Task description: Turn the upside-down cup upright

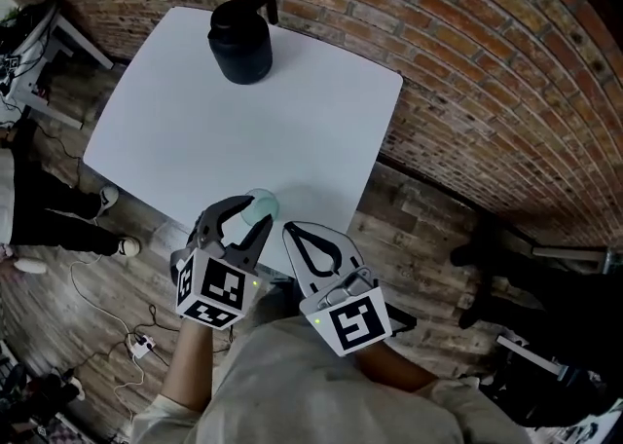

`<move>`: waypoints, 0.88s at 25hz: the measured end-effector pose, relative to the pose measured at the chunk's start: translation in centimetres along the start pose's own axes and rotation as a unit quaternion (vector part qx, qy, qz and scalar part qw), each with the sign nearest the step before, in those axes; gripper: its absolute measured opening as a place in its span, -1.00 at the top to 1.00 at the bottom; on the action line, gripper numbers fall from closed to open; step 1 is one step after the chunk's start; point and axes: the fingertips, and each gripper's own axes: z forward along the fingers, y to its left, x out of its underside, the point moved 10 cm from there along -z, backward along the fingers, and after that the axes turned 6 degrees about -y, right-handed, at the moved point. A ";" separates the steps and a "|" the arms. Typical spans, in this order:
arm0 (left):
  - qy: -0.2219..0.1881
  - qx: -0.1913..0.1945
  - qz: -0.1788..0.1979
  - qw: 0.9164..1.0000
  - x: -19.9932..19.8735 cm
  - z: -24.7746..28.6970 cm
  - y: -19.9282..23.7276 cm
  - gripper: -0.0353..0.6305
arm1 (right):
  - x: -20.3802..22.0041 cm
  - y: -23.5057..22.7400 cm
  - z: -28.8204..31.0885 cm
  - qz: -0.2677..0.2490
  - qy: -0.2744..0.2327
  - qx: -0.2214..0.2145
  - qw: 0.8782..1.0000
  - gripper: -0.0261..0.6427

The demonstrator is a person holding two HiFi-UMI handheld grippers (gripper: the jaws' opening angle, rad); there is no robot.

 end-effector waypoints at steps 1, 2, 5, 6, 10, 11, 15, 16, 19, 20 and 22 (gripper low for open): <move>-0.012 -0.018 -0.009 1.000 0.0 -0.6 -0.3 0.48 | -0.3 0.2 0.1 -0.002 -0.005 -0.002 1.000 0.90; -0.027 -0.036 -0.018 0.999 0.0 -1.3 -0.7 0.54 | -0.6 0.4 0.2 -0.005 -0.009 -0.005 1.000 0.90; -0.074 -0.089 -0.054 0.992 -0.2 -3.6 -2.0 0.74 | -1.5 1.4 0.1 -0.017 -0.016 -0.014 1.000 0.90; -0.088 -0.105 -0.066 0.988 -0.3 -4.4 -2.4 0.78 | -1.8 1.7 0.0 -0.021 -0.018 -0.018 0.999 0.90; -0.140 -0.152 -0.114 0.972 -0.8 -7.0 -3.3 0.84 | -3.0 2.4 -0.6 -0.026 -0.034 -0.024 0.999 0.90; -0.150 -0.161 -0.120 0.968 -0.9 -7.5 -3.6 0.84 | -3.3 2.5 -0.7 -0.025 -0.039 -0.024 0.999 0.90; -0.178 -0.193 -0.138 0.955 -1.3 -9.6 -5.0 0.86 | -4.5 3.7 -1.8 -0.029 -0.045 -0.027 0.998 0.90; -0.182 -0.198 -0.144 0.952 -1.3 -10.1 -5.2 0.86 | -4.7 4.1 -2.0 -0.033 -0.046 -0.028 0.998 0.90; -0.187 -0.200 -0.153 0.950 -1.4 -10.9 -5.9 0.86 | -5.1 5.0 -2.8 -0.045 -0.042 -0.031 0.998 0.90; -0.186 -0.198 -0.154 0.950 -1.5 -11.0 -6.1 0.86 | -5.2 5.2 -2.9 -0.045 -0.038 -0.032 0.998 0.90; -0.184 -0.194 -0.157 0.951 -1.5 -11.3 -6.5 0.86 | -5.1 5.5 -3.2 -0.044 -0.028 -0.035 0.998 0.90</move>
